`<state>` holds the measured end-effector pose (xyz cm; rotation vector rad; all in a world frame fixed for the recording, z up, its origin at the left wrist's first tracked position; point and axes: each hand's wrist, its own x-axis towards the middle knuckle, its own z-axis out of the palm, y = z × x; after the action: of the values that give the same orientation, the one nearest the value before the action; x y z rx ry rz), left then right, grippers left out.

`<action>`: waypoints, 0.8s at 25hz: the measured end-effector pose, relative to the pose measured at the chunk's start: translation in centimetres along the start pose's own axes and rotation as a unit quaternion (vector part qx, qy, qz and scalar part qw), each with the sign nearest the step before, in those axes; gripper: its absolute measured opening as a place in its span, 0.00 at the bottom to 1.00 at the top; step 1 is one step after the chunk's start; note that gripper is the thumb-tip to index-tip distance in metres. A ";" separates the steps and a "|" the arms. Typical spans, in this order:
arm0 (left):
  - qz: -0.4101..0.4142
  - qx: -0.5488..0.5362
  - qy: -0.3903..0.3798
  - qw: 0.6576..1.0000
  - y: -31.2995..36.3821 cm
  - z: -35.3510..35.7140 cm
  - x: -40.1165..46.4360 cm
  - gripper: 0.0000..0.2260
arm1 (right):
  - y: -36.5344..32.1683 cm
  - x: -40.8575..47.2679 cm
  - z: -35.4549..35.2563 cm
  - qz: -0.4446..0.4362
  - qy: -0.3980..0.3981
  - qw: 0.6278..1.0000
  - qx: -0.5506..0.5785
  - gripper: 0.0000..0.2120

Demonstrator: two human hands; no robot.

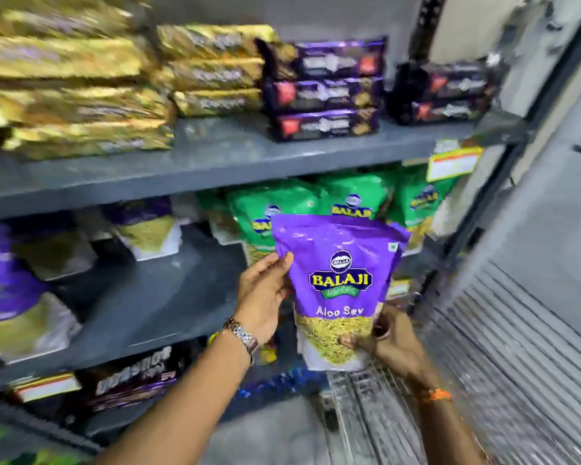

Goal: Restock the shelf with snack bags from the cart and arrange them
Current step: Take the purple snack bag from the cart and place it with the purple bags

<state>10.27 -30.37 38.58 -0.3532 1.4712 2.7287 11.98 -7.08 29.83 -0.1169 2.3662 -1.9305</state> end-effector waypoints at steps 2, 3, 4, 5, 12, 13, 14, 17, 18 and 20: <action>0.039 -0.006 0.045 0.998 4.2 -3.5 -0.2 0.06 | -2.1 2.8 4.7 -0.034 -0.044 0.998 -0.027 0.23; 0.062 -0.007 0.068 0.996 6.3 -5.4 -0.4 0.05 | -3.1 4.2 7.6 -0.047 -0.068 0.996 -0.032 0.24; 0.077 -0.005 0.085 0.993 7.9 -7.0 -0.3 0.05 | -3.7 5.3 10.0 -0.057 -0.087 0.994 -0.034 0.25; 0.091 -0.004 0.099 0.991 9.3 -8.5 -0.3 0.05 | -4.2 6.5 12.4 -0.066 -0.103 0.992 -0.036 0.27; 0.157 0.037 0.186 0.969 16.4 -18.5 1.2 0.09 | -6.2 13.7 27.4 -0.099 -0.163 0.981 -0.043 0.35; 0.165 0.037 0.193 0.967 16.9 -19.6 1.5 0.09 | -5.9 14.7 28.9 -0.095 -0.178 0.978 -0.044 0.36; 0.174 0.037 0.201 0.963 17.3 -20.7 1.8 0.10 | -5.5 15.7 30.4 -0.095 -0.196 0.975 -0.049 0.37; 0.184 0.014 0.238 0.954 17.8 -23.2 2.8 0.10 | -3.8 18.3 33.7 -0.087 -0.230 0.969 -0.021 0.39; 0.185 0.012 0.253 0.949 17.7 -23.9 3.3 0.09 | -3.9 18.2 34.3 -0.084 -0.228 0.970 -0.010 0.40; 0.185 0.007 0.272 0.944 17.0 -25.2 3.8 0.07 | -4.4 17.6 34.8 -0.081 -0.223 0.971 0.022 0.42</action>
<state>9.14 -61.00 38.44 -0.9954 1.8363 3.0634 -1.46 -43.79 26.86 -0.6813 2.0660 -1.7827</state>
